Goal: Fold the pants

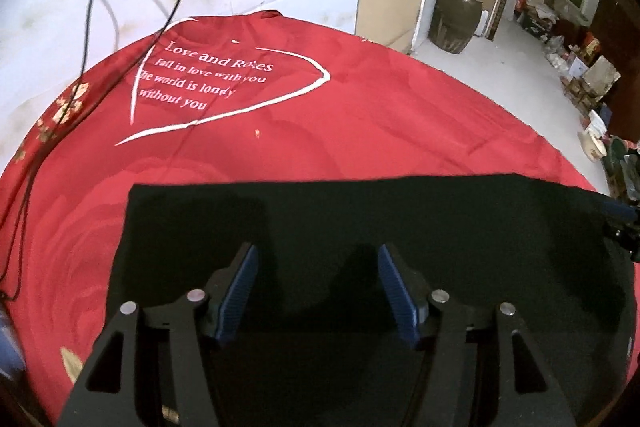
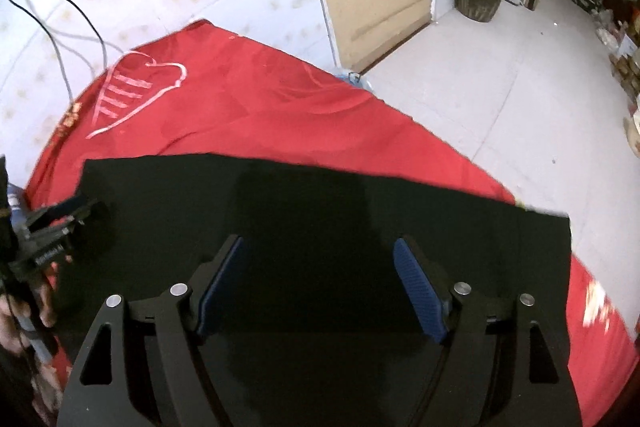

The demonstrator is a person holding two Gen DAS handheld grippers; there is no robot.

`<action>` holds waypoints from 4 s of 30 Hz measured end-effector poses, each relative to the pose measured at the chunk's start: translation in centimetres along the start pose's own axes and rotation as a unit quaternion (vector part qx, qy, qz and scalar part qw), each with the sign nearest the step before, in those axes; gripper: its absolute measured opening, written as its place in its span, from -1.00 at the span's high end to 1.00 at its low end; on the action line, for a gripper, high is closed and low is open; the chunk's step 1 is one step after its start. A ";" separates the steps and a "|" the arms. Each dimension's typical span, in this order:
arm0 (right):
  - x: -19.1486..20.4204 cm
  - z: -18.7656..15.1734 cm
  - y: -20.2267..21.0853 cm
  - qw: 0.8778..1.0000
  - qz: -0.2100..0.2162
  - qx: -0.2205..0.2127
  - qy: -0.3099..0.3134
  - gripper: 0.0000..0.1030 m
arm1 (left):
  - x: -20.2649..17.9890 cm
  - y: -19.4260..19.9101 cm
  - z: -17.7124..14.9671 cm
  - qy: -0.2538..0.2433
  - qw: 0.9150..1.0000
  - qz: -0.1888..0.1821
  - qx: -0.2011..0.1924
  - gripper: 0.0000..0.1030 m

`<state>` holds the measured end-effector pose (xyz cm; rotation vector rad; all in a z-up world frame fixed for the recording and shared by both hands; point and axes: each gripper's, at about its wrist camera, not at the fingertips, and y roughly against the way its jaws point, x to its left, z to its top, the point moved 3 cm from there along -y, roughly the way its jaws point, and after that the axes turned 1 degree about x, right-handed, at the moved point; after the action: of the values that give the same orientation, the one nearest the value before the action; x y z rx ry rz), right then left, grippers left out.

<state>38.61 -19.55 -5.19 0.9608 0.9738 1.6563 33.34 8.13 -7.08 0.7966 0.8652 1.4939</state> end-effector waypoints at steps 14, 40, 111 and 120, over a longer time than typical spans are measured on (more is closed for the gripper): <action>1.2 0.6 -3.2 0.995 -0.072 0.004 0.062 0.46 | -2.4 -1.0 0.2 -0.063 0.998 0.003 -0.030 0.23; 4.2 -18.4 11.7 0.991 0.004 -0.044 -0.128 0.95 | -2.4 13.6 -15.2 -0.011 0.997 -0.067 -0.039 0.95; 4.0 -24.0 9.2 0.947 0.148 -0.049 -0.281 -0.10 | 12.1 14.5 -17.6 0.165 0.985 0.015 -0.049 0.87; 4.4 -24.1 9.9 0.955 0.113 -0.048 -0.270 -0.10 | 14.8 13.1 -20.5 0.222 0.975 0.011 -0.001 0.76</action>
<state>12.25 -21.60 -4.51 1.4023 0.4225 1.4826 7.82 20.58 -5.70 0.4732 1.1855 1.7241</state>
